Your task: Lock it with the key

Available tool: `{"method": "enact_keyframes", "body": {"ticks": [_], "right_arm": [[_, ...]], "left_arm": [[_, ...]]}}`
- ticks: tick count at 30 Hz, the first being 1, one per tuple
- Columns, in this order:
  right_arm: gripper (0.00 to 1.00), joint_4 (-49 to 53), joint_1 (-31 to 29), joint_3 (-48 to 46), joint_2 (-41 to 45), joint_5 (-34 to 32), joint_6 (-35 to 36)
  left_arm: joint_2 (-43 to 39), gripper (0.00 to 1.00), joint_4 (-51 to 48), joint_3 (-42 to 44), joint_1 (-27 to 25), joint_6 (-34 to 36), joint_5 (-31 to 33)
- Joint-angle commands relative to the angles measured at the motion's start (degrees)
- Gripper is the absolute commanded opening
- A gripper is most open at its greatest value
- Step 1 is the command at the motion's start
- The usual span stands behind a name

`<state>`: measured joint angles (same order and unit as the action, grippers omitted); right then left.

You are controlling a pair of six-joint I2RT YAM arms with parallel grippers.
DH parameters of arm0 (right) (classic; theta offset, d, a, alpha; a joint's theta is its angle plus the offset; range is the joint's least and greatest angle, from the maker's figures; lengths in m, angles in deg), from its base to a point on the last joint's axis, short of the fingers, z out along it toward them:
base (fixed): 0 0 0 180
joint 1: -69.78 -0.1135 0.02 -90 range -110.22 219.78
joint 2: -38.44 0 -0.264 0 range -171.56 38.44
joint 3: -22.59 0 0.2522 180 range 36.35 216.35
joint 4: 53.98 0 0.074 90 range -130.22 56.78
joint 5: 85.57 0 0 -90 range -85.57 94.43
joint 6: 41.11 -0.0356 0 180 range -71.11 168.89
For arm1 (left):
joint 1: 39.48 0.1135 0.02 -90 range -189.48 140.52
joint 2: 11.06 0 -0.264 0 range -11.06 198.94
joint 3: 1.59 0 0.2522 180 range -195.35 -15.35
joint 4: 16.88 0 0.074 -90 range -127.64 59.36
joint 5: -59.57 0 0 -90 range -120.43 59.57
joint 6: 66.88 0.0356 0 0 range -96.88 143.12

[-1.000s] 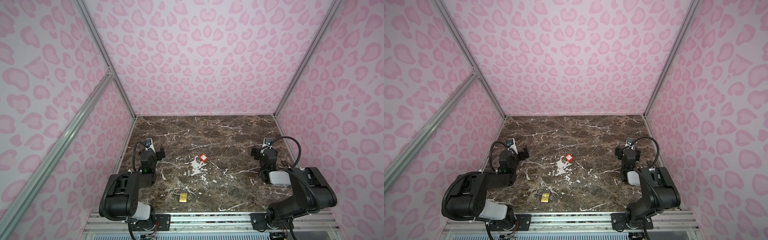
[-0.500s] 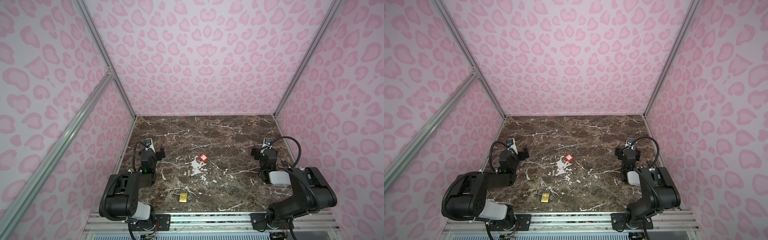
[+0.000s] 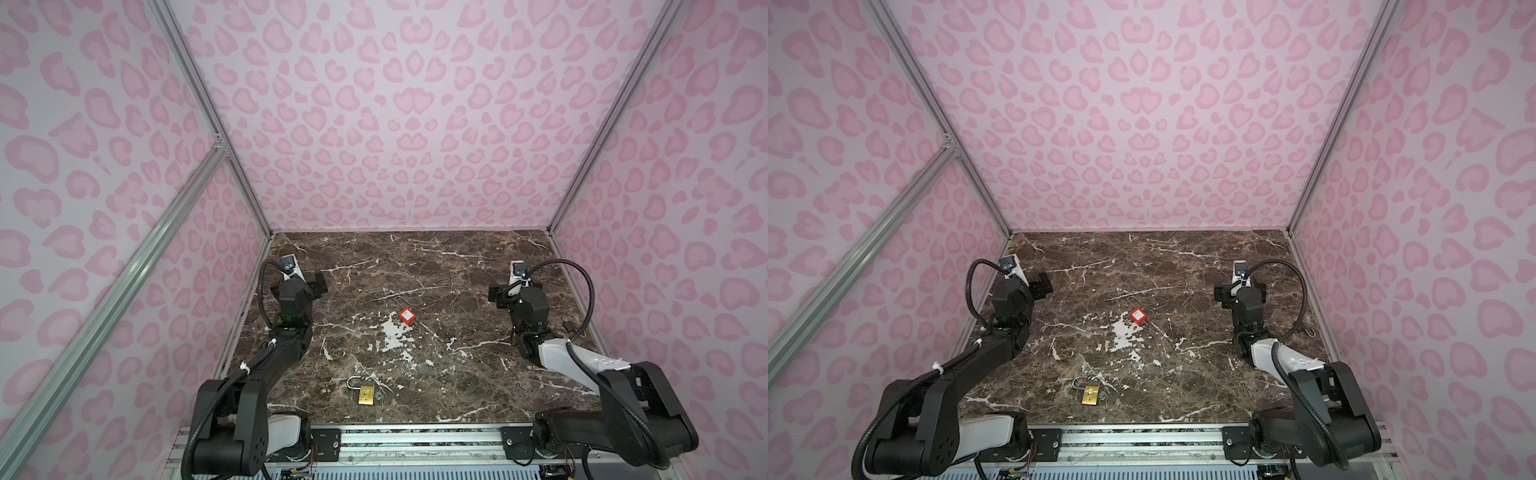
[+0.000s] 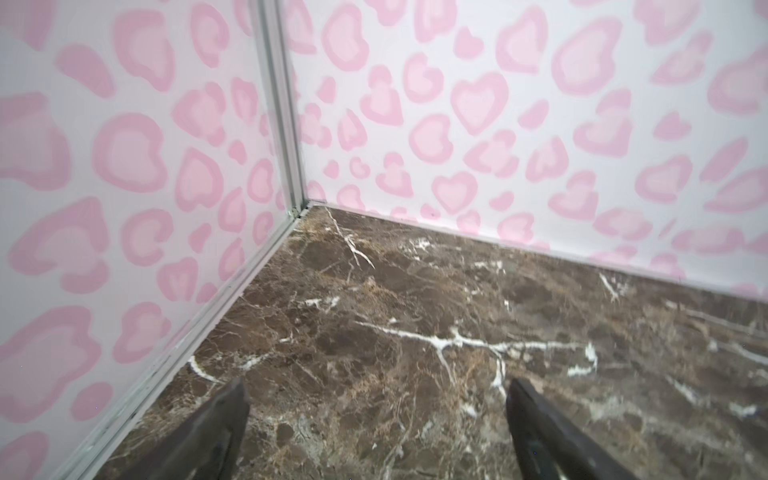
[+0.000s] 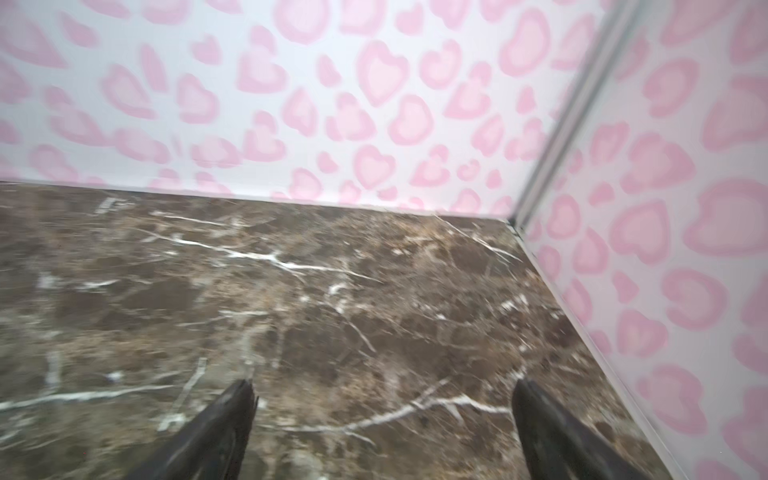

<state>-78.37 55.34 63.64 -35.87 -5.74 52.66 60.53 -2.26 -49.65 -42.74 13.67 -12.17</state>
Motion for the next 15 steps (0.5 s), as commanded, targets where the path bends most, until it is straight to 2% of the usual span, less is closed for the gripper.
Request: {"method": "enact_keyframes", "body": {"ticks": [1,3,6,11,15], "right_arm": [[0.99,14.79,-7.91,1.70,2.15,3.50,6.83],[0.99,18.48,-13.29,3.19,3.11,6.28,7.90],[0.99,21.66,-20.92,4.33,3.48,14.63,6.69],[0.99,15.39,-33.56,1.48,1.22,24.44,8.91],[0.99,15.13,-41.13,4.42,-5.85,28.87,9.58]], "left_arm": [[-2.54,0.98,-23.92,-4.83,-0.24,-8.61,-0.87],[-3.90,0.97,-31.10,-6.85,-0.48,-12.57,-3.86],[-7.08,0.98,-39.16,-7.95,-0.82,-18.73,-9.28],[-14.18,1.00,-41.96,-3.26,-1.48,-25.65,-15.05],[-17.73,1.00,-43.69,-0.03,-1.54,-30.16,-17.76]]}}
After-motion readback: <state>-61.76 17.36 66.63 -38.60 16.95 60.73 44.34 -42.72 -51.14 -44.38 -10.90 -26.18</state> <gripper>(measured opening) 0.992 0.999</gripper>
